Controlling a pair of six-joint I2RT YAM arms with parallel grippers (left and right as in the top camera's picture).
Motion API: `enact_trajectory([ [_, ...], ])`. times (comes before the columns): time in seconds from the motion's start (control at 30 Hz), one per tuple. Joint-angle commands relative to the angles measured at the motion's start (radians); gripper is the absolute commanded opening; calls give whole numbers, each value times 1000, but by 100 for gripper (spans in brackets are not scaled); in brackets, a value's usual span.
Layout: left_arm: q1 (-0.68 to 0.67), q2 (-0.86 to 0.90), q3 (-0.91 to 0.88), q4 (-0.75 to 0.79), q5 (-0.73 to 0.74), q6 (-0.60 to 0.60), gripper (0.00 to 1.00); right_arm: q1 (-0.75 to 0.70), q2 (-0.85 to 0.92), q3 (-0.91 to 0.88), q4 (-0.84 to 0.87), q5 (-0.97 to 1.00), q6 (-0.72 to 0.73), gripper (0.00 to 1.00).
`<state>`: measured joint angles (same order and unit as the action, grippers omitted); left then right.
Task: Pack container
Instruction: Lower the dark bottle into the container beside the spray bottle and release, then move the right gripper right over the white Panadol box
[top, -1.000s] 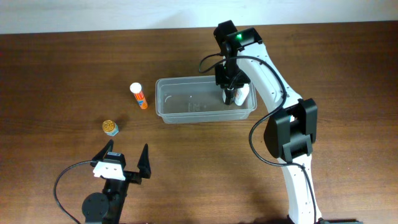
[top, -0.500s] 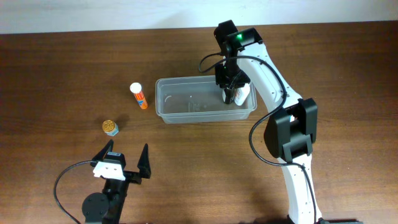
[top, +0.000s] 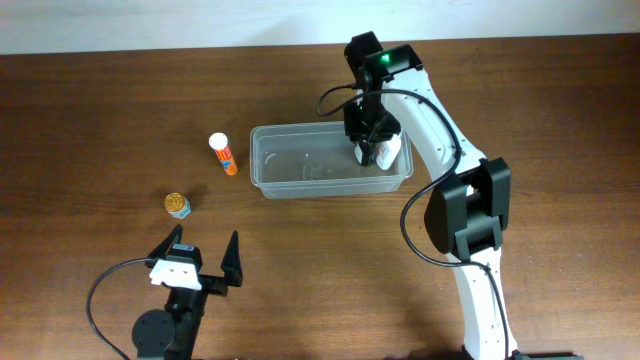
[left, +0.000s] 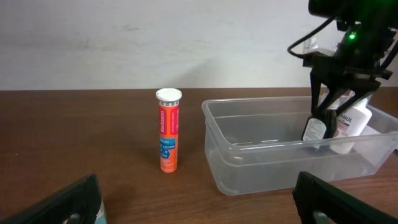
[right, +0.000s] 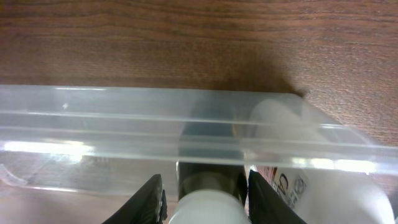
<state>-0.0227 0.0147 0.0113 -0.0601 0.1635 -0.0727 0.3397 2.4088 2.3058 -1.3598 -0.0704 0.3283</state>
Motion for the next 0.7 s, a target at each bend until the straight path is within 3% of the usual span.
enact_trajectory([
  [0.0,6,-9,-2,-5,-6,-6,99,-6,-30,69,-15,-12,-10,36],
  [0.37,6,-9,-2,-5,-6,-6,99,-7,-30,200,-89,3,-10,36],
  [0.5,6,-9,-2,-5,-6,-6,99,-8,-30,324,-165,83,-11,37],
  [0.67,6,-9,-2,-5,-7,-6,99,-46,-30,550,-340,233,-12,51],
])
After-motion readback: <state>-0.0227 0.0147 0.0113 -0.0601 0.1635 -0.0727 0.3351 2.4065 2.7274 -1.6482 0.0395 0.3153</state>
